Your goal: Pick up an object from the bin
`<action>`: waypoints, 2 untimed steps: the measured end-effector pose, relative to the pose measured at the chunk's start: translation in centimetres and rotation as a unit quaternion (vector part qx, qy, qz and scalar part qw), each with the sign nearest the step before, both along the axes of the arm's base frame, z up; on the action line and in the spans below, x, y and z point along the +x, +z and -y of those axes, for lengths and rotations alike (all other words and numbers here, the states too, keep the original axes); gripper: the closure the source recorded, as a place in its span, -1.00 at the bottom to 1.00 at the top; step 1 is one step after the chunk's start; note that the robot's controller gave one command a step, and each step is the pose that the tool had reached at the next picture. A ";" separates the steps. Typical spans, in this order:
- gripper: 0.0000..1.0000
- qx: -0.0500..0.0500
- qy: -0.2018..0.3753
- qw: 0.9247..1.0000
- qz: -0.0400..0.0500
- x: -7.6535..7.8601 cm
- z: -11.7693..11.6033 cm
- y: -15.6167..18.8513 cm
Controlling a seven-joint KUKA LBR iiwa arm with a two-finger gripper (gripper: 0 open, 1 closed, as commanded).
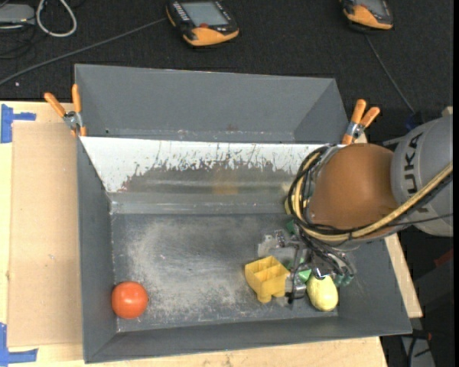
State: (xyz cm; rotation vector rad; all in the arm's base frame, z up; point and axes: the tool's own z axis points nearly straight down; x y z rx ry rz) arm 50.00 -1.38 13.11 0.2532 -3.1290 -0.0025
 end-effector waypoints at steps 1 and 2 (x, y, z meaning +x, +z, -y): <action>-1.00 -0.001 0.096 0.995 -0.005 0.1 3.2 -1.8; -1.00 -0.001 -0.023 1.000 0.001 0.7 1.1 -6.2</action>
Offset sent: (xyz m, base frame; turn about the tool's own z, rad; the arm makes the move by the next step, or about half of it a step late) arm 0.0061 -0.0116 -0.0611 0.0446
